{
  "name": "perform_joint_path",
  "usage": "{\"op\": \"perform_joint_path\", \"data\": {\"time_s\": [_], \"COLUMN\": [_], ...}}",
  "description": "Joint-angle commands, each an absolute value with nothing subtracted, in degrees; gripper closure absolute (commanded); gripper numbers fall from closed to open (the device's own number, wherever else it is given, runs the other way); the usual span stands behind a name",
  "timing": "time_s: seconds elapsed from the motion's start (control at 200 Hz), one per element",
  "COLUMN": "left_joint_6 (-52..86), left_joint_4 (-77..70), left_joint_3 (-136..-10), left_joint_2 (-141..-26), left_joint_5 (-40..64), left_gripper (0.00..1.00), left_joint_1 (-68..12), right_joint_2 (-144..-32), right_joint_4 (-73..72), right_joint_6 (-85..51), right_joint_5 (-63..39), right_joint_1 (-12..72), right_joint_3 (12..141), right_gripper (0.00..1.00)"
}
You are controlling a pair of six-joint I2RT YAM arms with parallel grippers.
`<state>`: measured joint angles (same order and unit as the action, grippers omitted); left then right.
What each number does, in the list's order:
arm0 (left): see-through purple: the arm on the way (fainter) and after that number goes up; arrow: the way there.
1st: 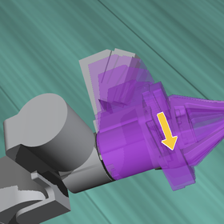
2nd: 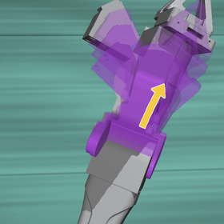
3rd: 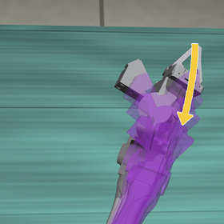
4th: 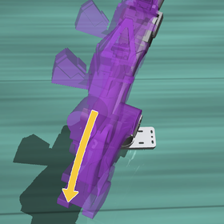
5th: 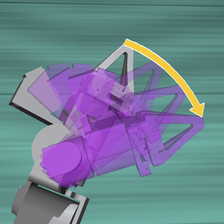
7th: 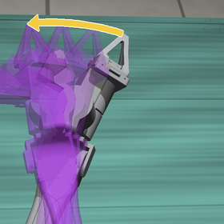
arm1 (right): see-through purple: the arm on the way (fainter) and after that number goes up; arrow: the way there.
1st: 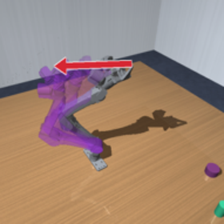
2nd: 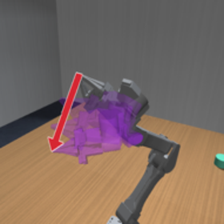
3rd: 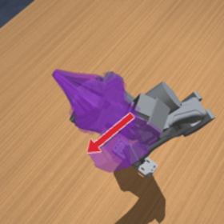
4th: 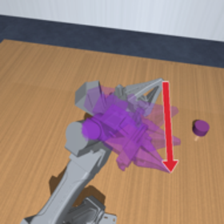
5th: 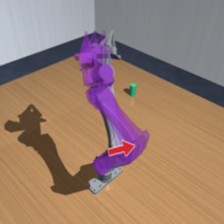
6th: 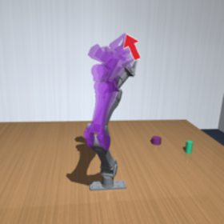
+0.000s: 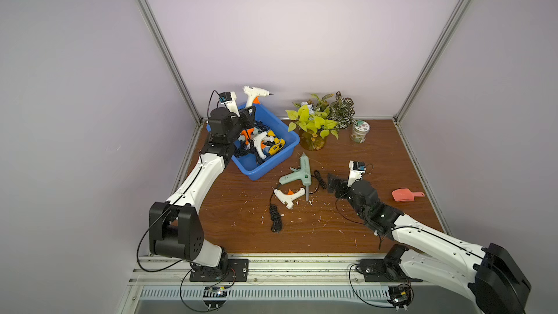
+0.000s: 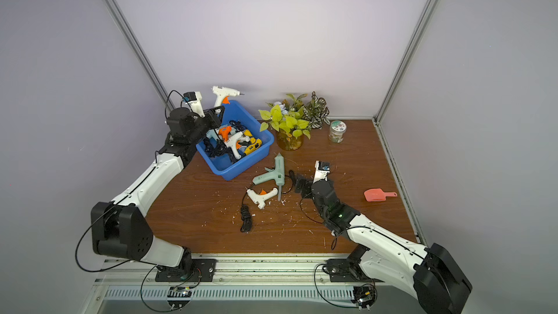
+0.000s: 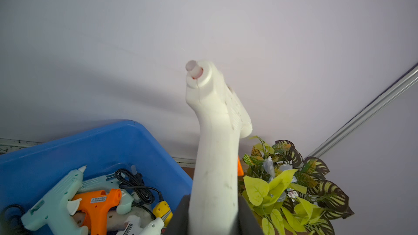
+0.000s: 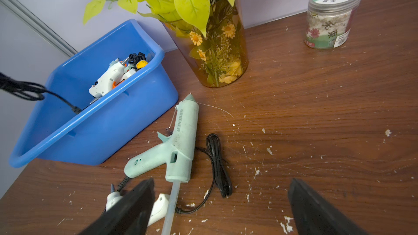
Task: Put the hot melt glue gun into the storage box
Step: Place the hot melt adhesive gun in the storage box.
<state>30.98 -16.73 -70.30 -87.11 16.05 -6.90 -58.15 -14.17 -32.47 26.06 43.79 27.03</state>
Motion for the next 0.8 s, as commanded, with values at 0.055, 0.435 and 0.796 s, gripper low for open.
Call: {"op": "perform_joint_path", "data": {"time_s": [0.055, 0.435, 0.796], "left_joint_6": [35.4, 35.5, 33.3], "left_joint_4": [-24.0, -23.4, -14.5], "left_joint_3": [-71.4, -68.1, -75.9], "left_joint_2": [-90.6, -98.6, -110.5], "left_joint_5": [18.5, 15.8, 9.8], "left_gripper": [1.0, 1.0, 0.95], "left_joint_1": [-5.4, -0.9, -0.6], "right_joint_2": [-58.9, -61.0, -66.2], "right_joint_4": [-16.3, -15.4, -9.9], "right_joint_6": [-32.9, -33.0, -33.4], "right_joint_5": [24.2, 23.0, 23.5], "right_joint_1": [43.6, 43.7, 43.7], "right_joint_3": [30.1, 31.5, 35.1], "right_gripper": [0.01, 0.01, 0.01]}}
